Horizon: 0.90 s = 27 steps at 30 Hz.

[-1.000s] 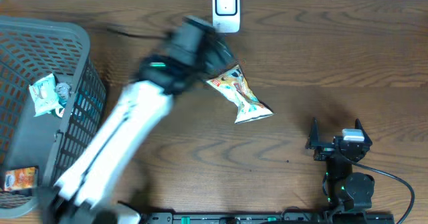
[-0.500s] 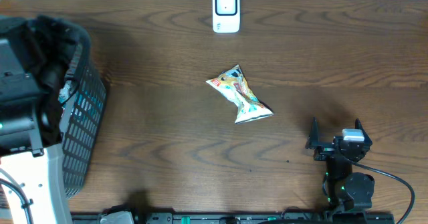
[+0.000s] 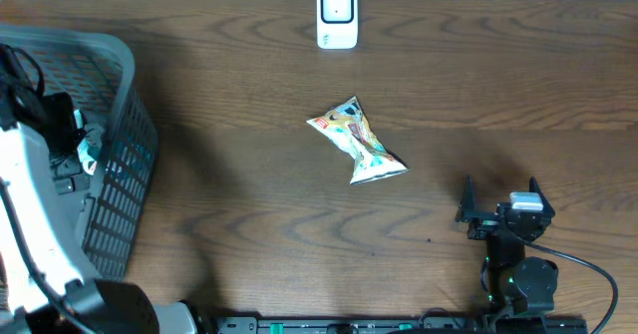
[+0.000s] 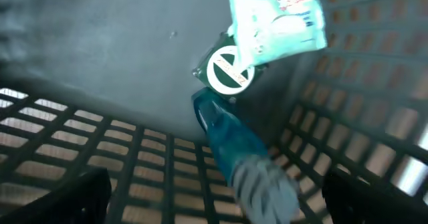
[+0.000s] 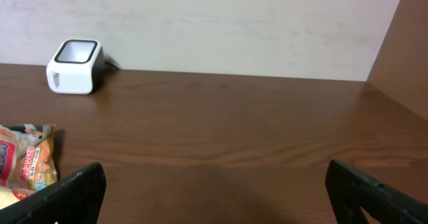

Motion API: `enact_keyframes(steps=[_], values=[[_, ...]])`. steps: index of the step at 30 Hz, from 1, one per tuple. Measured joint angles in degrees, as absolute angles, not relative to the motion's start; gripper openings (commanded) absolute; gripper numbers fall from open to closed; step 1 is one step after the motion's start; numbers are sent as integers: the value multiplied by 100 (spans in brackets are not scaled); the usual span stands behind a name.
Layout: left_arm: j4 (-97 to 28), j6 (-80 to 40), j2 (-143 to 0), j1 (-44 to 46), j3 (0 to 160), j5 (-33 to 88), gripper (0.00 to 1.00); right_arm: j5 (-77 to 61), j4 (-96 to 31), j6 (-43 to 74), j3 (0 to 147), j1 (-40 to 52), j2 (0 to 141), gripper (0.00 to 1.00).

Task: Scan the item barcode
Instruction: 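Reach the left gripper back into the basket and grasp the blue bottle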

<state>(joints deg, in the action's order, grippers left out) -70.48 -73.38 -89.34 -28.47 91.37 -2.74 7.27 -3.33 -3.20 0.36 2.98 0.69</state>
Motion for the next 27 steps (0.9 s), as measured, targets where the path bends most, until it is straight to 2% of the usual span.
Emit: enact_keyframes(steps=[14,15,18,24,27], values=[[-6917,-7505,-10451,-2856,9135,613,100,727,-336,-320,36,298,69,99],[-6919,-7505,-10506,-2856,9135,642,98,727,-333,-322,36,298,69,99],[-6917,-7511,-10560,-2858,9179,757,75,727,-333,-320,36,298,69,99],[-6858,-7369,-10707,-2849,9338,895,48,725,-336,-322,36,298,69,99],[-6847,-7284,-10737,-2862,9373,884,27,725,-336,-322,36,298,69,99]])
